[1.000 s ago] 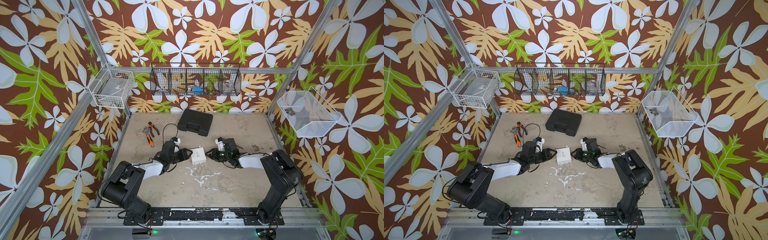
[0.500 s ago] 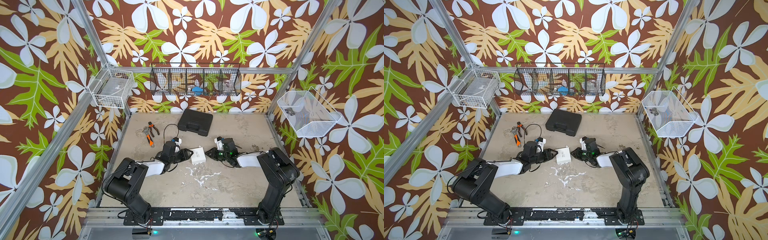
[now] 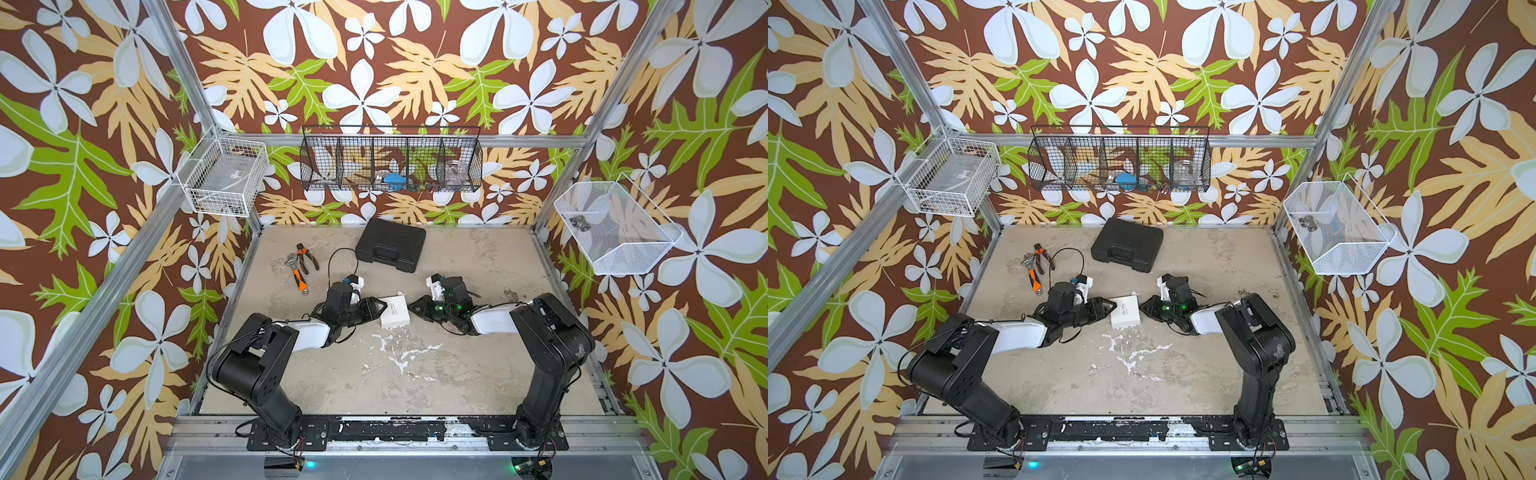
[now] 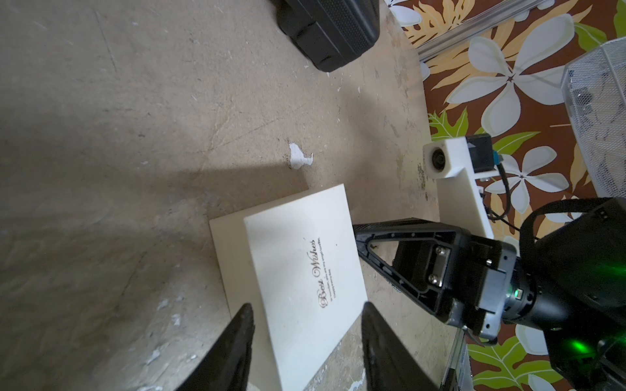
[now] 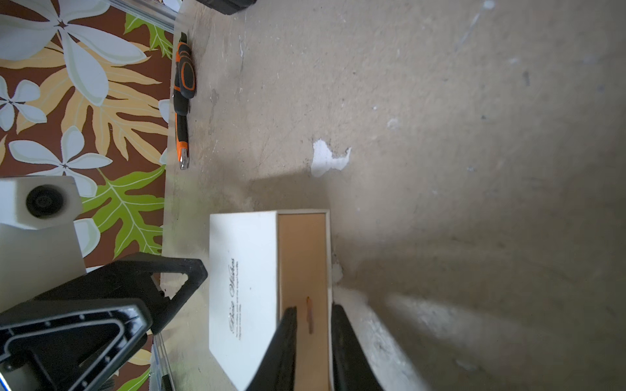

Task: Place the earrings into the drawer-style jewelry box
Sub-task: Move the jewelry box to the center of the board, then open the drawer in the jewelry box.

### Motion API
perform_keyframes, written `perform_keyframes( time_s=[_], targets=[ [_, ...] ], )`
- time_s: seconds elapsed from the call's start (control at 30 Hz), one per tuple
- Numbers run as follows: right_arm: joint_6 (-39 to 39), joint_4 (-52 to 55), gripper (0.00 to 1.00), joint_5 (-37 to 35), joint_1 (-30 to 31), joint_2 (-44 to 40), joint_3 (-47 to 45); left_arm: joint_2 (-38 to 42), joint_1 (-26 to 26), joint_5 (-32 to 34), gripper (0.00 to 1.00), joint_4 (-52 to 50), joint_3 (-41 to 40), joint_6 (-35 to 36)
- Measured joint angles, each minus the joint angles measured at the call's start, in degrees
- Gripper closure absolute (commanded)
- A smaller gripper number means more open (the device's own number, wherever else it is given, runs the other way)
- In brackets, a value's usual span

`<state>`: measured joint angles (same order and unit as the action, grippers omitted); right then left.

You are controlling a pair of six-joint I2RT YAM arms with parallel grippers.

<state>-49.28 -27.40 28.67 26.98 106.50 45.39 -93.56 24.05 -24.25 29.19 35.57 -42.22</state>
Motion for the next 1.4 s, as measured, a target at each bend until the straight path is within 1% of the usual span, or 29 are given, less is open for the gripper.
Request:
perform_keyframes(
  time_s=[0.53,0.7,0.77,0.8,0.83,0.87,0.9,0.97,1.03,1.23,1.4],
  targets=[
    [-1.5,-2.7,0.90,1.5,0.0,0.5,0.0,-1.3,0.0,-0.2,0.49,0.1,0.6,0.0],
    [-1.7,-3.0,0.99,2.4,0.0,0.5,0.0,-1.5,0.0,-0.2,0.49,0.1,0.8,0.0],
    [-1.7,-3.1,1.00,2.4,0.0,0.5,0.0,-1.5,0.0,-0.2,0.49,0.1,0.8,0.0],
    [-1.7,-3.1,1.00,2.4,0.0,0.6,0.0,-1.5,0.0,-0.2,0.47,0.1,0.8,0.0],
    [-1.7,-3.1,1.00,2.3,0.0,0.7,0.0,-1.5,0.0,-0.2,0.44,0.1,0.8,0.0],
    [-1.7,-3.0,1.00,2.3,0.0,0.7,0.1,-1.5,0.0,-0.2,0.38,0.1,0.8,0.0],
    [-1.7,-2.9,1.00,1.9,0.0,0.7,0.2,-1.5,0.0,-0.2,0.33,0.1,0.8,0.2],
    [-1.3,-2.5,1.00,0.9,0.0,0.7,0.6,-1.4,0.0,-0.2,0.25,-0.2,0.8,0.2],
    [-0.5,-1.4,1.00,-0.2,0.2,0.7,1.0,-1.2,0.1,0.2,0.22,-0.6,0.8,0.2],
    [2.9,3.1,1.00,-5.4,1.9,-0.3,2.2,-0.9,1.7,2.5,0.22,-2.7,1.3,1.0],
    [5.4,6.6,1.00,-10.0,3.0,-1.7,2.7,-1.5,2.7,4.5,0.29,-4.1,1.7,1.9]
  ],
)
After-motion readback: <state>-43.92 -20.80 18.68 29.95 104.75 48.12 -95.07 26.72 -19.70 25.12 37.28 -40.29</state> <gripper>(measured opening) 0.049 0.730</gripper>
